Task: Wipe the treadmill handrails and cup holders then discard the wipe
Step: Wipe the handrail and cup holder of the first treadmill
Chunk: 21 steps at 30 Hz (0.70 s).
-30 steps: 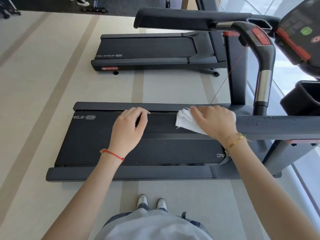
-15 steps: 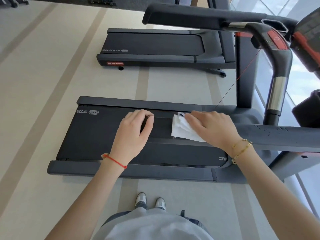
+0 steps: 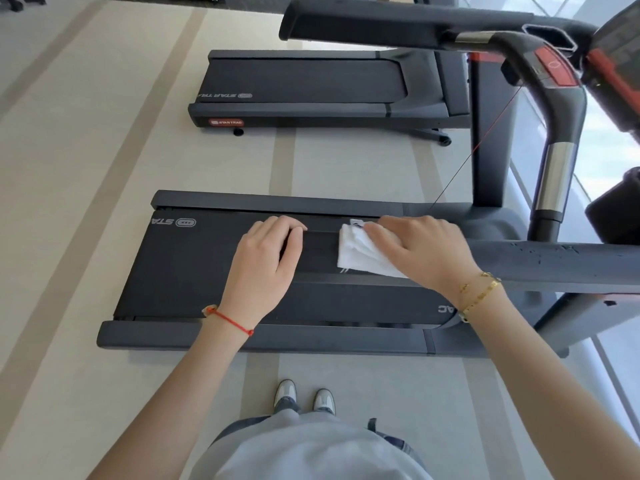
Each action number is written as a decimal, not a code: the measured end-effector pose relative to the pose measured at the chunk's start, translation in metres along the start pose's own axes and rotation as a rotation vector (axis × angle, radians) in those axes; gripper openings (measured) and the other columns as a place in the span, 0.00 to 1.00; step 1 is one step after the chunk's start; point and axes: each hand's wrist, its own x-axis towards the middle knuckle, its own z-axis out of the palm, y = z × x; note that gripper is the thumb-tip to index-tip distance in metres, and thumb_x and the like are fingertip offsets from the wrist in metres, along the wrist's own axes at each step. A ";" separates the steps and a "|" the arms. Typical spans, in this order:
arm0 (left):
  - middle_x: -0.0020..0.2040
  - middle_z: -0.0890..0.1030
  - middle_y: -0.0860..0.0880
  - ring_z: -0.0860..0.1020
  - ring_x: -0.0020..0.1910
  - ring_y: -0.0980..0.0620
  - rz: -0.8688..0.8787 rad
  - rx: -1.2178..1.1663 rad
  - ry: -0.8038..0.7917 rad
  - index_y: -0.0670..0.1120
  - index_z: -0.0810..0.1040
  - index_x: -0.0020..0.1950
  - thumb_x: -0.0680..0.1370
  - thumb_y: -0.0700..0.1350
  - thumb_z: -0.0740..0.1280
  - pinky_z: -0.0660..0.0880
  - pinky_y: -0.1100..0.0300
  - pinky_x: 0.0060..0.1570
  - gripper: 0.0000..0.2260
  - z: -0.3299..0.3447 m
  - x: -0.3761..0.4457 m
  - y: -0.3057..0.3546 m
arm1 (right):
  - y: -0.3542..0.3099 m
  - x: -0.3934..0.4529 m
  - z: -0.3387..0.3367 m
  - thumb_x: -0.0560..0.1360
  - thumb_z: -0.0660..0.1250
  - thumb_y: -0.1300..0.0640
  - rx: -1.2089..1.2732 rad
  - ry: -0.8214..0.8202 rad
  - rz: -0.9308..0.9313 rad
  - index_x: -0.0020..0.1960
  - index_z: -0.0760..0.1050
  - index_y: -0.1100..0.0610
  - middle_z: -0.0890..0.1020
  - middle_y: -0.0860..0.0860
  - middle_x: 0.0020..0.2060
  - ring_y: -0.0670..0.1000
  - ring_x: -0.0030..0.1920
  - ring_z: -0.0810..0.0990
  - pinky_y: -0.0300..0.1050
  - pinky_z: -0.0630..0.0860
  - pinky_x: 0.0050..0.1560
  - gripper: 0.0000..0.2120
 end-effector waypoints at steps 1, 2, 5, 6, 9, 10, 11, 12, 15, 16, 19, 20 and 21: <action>0.48 0.80 0.52 0.76 0.49 0.48 0.000 0.001 0.002 0.45 0.79 0.54 0.84 0.44 0.57 0.74 0.51 0.52 0.11 0.000 0.000 0.001 | 0.004 -0.001 0.001 0.77 0.52 0.39 -0.008 0.019 0.039 0.35 0.67 0.57 0.73 0.52 0.25 0.57 0.30 0.72 0.45 0.71 0.32 0.24; 0.48 0.80 0.52 0.76 0.49 0.48 -0.002 0.006 0.003 0.45 0.79 0.54 0.84 0.44 0.57 0.74 0.52 0.52 0.11 -0.001 -0.001 0.001 | 0.006 -0.002 0.003 0.78 0.53 0.40 -0.025 0.053 0.060 0.34 0.66 0.58 0.72 0.53 0.24 0.57 0.29 0.71 0.44 0.69 0.30 0.24; 0.47 0.80 0.51 0.75 0.48 0.48 -0.003 0.030 -0.016 0.45 0.79 0.54 0.84 0.44 0.56 0.73 0.52 0.51 0.12 -0.002 0.000 0.002 | -0.001 -0.007 0.010 0.77 0.53 0.46 -0.103 0.205 0.004 0.29 0.61 0.57 0.68 0.53 0.22 0.56 0.26 0.67 0.41 0.52 0.26 0.22; 0.47 0.80 0.50 0.76 0.47 0.47 0.001 0.043 -0.032 0.44 0.79 0.54 0.84 0.43 0.56 0.73 0.51 0.52 0.12 -0.003 0.001 0.003 | -0.005 -0.009 0.011 0.77 0.54 0.49 -0.104 0.255 -0.025 0.29 0.61 0.56 0.67 0.52 0.21 0.57 0.25 0.66 0.42 0.51 0.27 0.20; 0.46 0.81 0.48 0.77 0.47 0.45 0.028 0.102 -0.072 0.43 0.79 0.55 0.84 0.42 0.56 0.73 0.47 0.53 0.12 -0.006 0.002 0.003 | -0.010 -0.015 0.018 0.78 0.57 0.54 -0.068 0.351 -0.050 0.31 0.64 0.56 0.67 0.52 0.23 0.57 0.27 0.65 0.48 0.61 0.29 0.16; 0.45 0.81 0.47 0.77 0.46 0.44 0.043 0.122 -0.077 0.43 0.79 0.54 0.84 0.42 0.56 0.73 0.46 0.53 0.12 -0.007 0.003 0.003 | -0.010 -0.018 0.021 0.78 0.55 0.53 -0.060 0.366 -0.044 0.33 0.66 0.57 0.68 0.51 0.25 0.57 0.28 0.66 0.51 0.64 0.32 0.16; 0.45 0.81 0.47 0.78 0.46 0.44 0.061 0.141 -0.082 0.43 0.80 0.54 0.84 0.41 0.56 0.73 0.46 0.53 0.12 -0.008 0.004 0.004 | -0.010 -0.021 0.024 0.79 0.54 0.52 -0.051 0.374 -0.041 0.35 0.69 0.57 0.70 0.51 0.27 0.56 0.31 0.67 0.52 0.66 0.35 0.16; 0.45 0.82 0.47 0.79 0.45 0.44 0.082 0.160 -0.087 0.42 0.80 0.53 0.84 0.41 0.57 0.73 0.46 0.53 0.12 -0.008 0.005 0.005 | -0.010 -0.024 0.026 0.80 0.53 0.51 -0.041 0.380 -0.047 0.39 0.72 0.56 0.73 0.50 0.30 0.55 0.34 0.69 0.51 0.67 0.38 0.16; 0.47 0.83 0.48 0.80 0.46 0.45 0.148 0.185 -0.105 0.43 0.80 0.54 0.83 0.43 0.59 0.73 0.47 0.56 0.11 -0.005 0.008 0.015 | -0.002 -0.034 0.030 0.82 0.54 0.48 -0.040 0.407 -0.119 0.52 0.78 0.56 0.80 0.49 0.44 0.54 0.43 0.75 0.48 0.70 0.48 0.17; 0.47 0.83 0.48 0.80 0.47 0.46 0.167 0.178 -0.115 0.43 0.80 0.54 0.83 0.44 0.59 0.73 0.47 0.56 0.11 -0.003 0.009 0.020 | 0.003 -0.036 0.031 0.82 0.55 0.48 -0.050 0.410 -0.144 0.56 0.78 0.56 0.81 0.49 0.48 0.54 0.46 0.76 0.48 0.71 0.50 0.17; 0.49 0.83 0.49 0.80 0.49 0.47 0.224 0.173 -0.138 0.44 0.80 0.55 0.82 0.45 0.60 0.72 0.48 0.56 0.11 0.006 0.012 0.034 | 0.016 -0.043 0.032 0.82 0.56 0.47 -0.046 0.416 -0.191 0.60 0.77 0.57 0.80 0.50 0.55 0.55 0.53 0.77 0.48 0.70 0.56 0.18; 0.49 0.83 0.49 0.80 0.49 0.47 0.239 0.172 -0.146 0.44 0.80 0.55 0.82 0.46 0.59 0.72 0.48 0.56 0.11 0.009 0.014 0.038 | 0.021 -0.045 0.033 0.81 0.56 0.47 -0.043 0.418 -0.195 0.61 0.77 0.57 0.80 0.50 0.56 0.55 0.55 0.77 0.48 0.70 0.58 0.18; 0.50 0.83 0.49 0.80 0.49 0.47 0.248 0.168 -0.156 0.44 0.80 0.55 0.83 0.46 0.59 0.72 0.48 0.56 0.11 0.013 0.016 0.043 | 0.028 -0.048 0.033 0.81 0.57 0.47 -0.043 0.420 -0.192 0.62 0.76 0.57 0.80 0.51 0.57 0.55 0.56 0.76 0.48 0.69 0.59 0.18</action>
